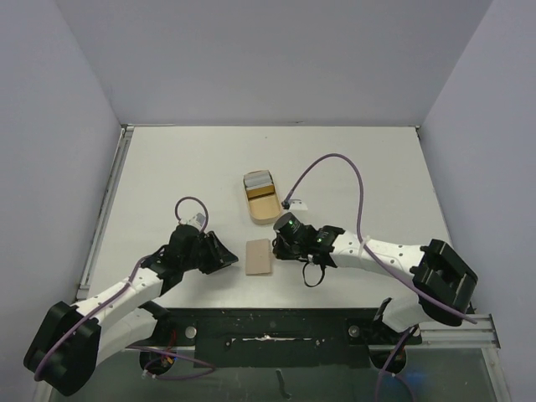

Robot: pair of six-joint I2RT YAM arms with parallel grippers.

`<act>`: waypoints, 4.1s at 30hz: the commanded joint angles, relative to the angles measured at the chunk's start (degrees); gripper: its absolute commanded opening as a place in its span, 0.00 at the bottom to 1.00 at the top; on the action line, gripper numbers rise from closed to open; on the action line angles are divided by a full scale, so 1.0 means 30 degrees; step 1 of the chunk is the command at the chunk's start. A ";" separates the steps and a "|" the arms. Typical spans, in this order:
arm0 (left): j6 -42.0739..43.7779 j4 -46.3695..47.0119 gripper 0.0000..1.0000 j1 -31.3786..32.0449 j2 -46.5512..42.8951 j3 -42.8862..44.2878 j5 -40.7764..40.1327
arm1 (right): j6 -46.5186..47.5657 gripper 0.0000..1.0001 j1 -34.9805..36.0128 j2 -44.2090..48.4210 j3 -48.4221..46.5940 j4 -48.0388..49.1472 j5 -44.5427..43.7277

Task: Put the credit cards into the card holder
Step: Open the card holder at the center of the board.

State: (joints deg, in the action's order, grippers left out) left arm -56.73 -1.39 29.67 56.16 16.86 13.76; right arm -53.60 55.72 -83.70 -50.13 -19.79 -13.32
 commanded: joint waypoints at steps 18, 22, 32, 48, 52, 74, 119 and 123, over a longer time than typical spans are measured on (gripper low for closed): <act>0.0125 -0.1133 0.51 -0.0105 -0.2308 0.1916 0.0137 | -0.0211 0.00 -0.0638 0.2398 0.1211 0.7202 0.5534; 0.0290 -0.1364 0.52 -0.0105 -0.2264 0.1801 0.0036 | -0.0552 0.00 -0.1016 0.2188 0.1695 0.8085 0.6361; 0.0671 -0.2112 0.51 -0.0105 -0.1671 0.1682 -0.0829 | 0.0217 0.00 -0.1469 0.2181 0.2286 0.4656 0.4444; 0.1311 -0.1471 0.45 -0.0112 0.0771 0.2044 -0.0839 | 0.0907 0.00 -0.2320 0.2949 0.3751 0.4071 0.4143; 0.1331 -0.1080 0.42 -0.0105 0.1108 0.1958 -0.0790 | 0.1195 0.00 -0.2636 0.2790 0.3931 0.3997 0.3800; 0.0438 0.4008 0.10 -0.0108 0.1710 0.0142 0.2124 | 0.1964 0.02 -0.3478 0.0830 0.3692 0.3908 0.3738; -0.0006 0.3682 0.05 0.0027 0.0434 -0.0259 0.1951 | 0.1257 0.27 -0.1050 -0.4291 -0.0127 0.6306 0.6365; 0.0094 0.3453 0.12 0.0027 0.0303 -0.0181 0.1938 | 0.1242 0.26 -0.0890 -0.4398 0.0148 0.6508 0.6176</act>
State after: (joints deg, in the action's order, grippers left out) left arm -56.55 5.45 29.58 58.22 15.73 18.52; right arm -49.50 52.34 -97.34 -50.50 -4.27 4.97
